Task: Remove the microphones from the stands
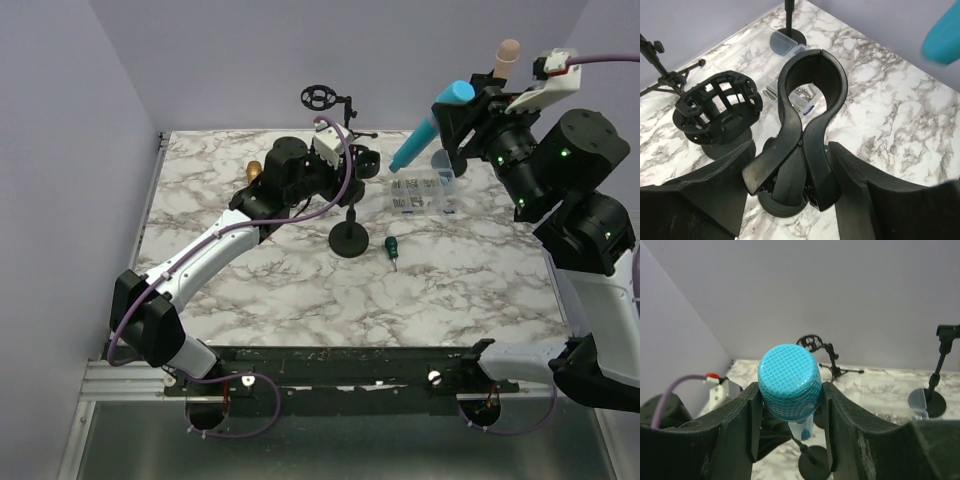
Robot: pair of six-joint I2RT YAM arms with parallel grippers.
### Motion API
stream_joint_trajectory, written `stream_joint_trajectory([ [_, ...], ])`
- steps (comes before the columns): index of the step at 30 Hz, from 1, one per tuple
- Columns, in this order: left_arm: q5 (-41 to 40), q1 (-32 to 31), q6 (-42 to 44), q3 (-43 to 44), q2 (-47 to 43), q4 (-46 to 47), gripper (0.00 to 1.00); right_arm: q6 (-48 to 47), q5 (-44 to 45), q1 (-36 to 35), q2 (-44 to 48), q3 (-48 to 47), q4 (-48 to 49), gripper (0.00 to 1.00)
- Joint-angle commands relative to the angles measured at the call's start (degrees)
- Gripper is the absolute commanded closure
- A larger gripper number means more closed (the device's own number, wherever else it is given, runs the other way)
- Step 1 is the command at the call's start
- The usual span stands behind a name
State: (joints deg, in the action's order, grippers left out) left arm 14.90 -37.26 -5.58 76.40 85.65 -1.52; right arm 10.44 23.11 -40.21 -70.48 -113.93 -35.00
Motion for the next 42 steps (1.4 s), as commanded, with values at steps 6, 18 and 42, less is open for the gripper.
stream_joint_trajectory([
  [6,4.6,-0.6,-4.3,4.4,-2.4,-6.0,0.02,2.7,-1.8,-0.3,5.7,12.8,-3.6,0.99],
  [18,4.7,-0.7,-11.8,-5.4,-18.0,-6.2,0.03,9.6,-16.9,-0.4,7.9,24.0,-4.0,0.99],
  [42,16.6,-5.0,-21.1,-28.5,-34.3,0.5,0.14,26.0,-45.0,-0.4,7.2,41.3,12.1,0.99],
])
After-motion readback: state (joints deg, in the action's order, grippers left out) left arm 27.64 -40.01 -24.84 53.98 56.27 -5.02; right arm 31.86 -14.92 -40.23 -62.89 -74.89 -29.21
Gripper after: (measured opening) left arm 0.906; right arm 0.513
